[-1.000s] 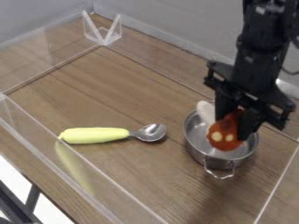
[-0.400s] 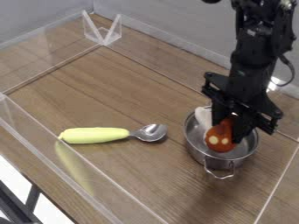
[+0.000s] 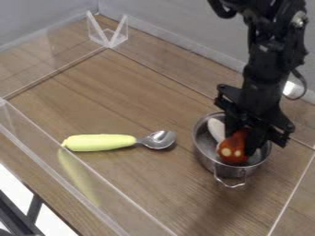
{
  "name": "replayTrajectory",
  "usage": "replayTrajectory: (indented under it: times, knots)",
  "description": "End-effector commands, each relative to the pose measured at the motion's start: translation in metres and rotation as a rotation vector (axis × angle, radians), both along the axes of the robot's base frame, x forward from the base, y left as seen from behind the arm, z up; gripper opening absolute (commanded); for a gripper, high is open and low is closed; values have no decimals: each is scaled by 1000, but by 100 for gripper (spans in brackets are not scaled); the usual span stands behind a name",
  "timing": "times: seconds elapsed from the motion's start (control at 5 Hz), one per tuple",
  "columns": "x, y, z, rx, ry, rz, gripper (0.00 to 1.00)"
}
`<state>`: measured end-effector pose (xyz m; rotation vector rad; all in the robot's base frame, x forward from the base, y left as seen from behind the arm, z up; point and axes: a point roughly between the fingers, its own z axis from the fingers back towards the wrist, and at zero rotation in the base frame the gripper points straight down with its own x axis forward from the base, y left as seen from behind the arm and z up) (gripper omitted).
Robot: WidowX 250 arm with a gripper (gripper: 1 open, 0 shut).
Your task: Put mushroom into the silver pot
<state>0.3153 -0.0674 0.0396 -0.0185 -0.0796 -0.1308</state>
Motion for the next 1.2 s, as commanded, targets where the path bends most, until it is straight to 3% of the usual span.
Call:
replayTrajectory:
  times: [0.0,1.0]
  knots:
    - [11,4,10,-7,-46,14,0]
    - [14,3,5,-15,-38,4,0]
